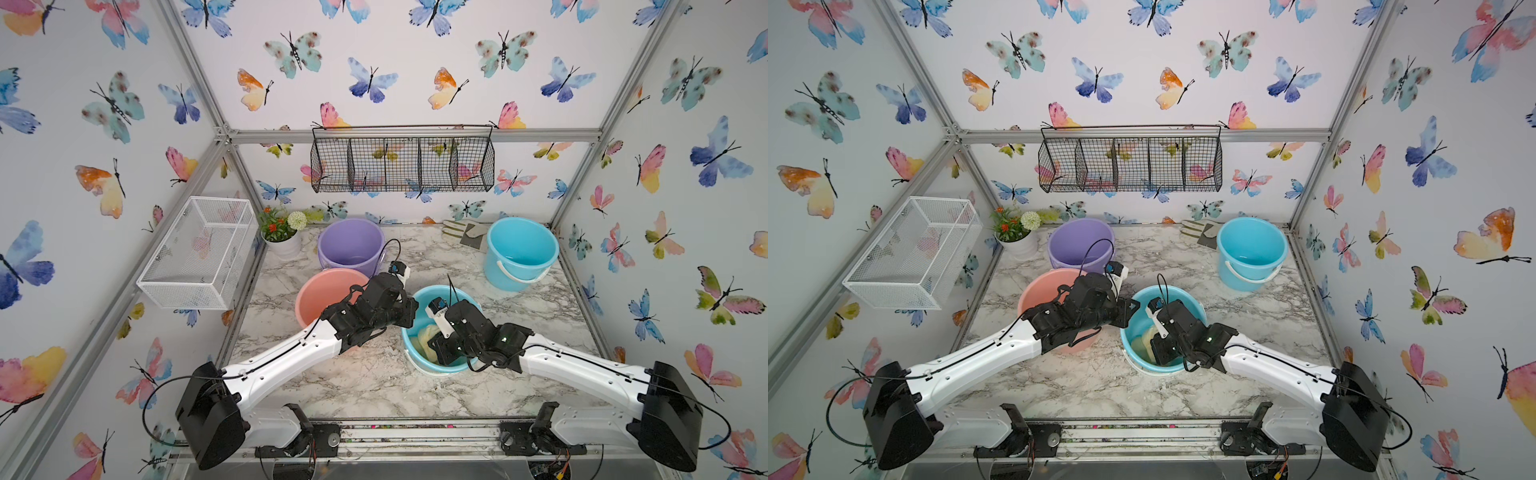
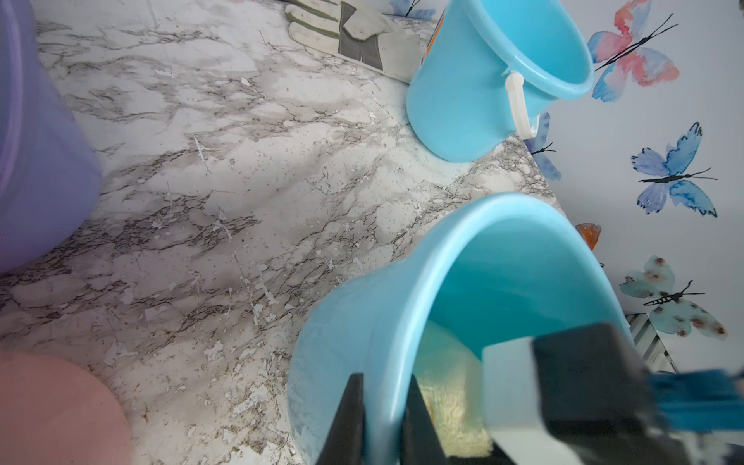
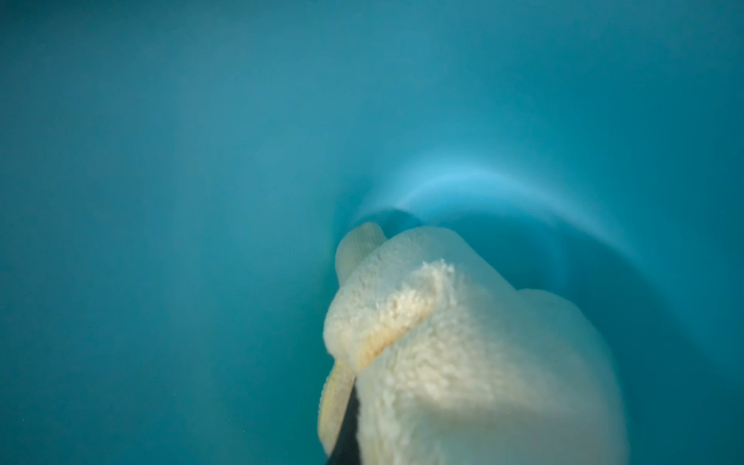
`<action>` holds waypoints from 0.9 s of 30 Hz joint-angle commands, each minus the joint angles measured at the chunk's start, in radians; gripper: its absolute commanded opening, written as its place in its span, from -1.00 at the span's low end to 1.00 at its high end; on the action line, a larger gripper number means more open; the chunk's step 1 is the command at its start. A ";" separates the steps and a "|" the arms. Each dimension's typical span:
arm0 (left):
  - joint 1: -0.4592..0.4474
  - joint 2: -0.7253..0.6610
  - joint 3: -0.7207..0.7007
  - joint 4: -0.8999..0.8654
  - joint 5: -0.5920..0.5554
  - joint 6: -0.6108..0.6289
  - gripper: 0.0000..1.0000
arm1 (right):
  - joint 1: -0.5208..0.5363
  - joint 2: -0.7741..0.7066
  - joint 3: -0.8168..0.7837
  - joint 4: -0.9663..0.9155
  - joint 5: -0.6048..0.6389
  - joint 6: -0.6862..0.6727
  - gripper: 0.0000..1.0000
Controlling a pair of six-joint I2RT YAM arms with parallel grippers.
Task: Wipe the inside of the bucket with a cloth
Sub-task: Wipe the dirt from the inside of the bucket.
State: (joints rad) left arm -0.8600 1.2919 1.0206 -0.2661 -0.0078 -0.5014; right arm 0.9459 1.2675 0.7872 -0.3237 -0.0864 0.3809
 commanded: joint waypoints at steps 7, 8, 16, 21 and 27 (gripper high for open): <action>-0.047 -0.021 0.011 0.076 -0.044 0.044 -1.00 | -0.002 0.162 -0.018 0.155 -0.076 -0.151 -0.97; -0.052 -0.020 0.012 0.077 -0.042 0.048 -1.00 | -0.002 0.190 0.000 0.154 -0.076 -0.168 -0.97; -0.089 0.020 0.030 0.076 -0.003 0.079 -1.00 | -0.002 0.345 0.040 0.202 -0.016 -0.274 -0.97; -0.102 0.046 0.055 0.059 0.004 0.081 -1.00 | -0.002 0.412 0.089 0.215 0.127 -0.385 -0.97; -0.102 0.042 0.070 0.008 -0.031 0.075 -1.00 | -0.002 0.440 0.125 0.221 0.340 -0.485 -0.97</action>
State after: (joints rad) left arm -0.9104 1.3216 1.0634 -0.2832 -0.1749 -0.4107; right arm 0.9291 1.6463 0.8822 -0.1436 0.0746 0.0162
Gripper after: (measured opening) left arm 0.131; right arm 0.072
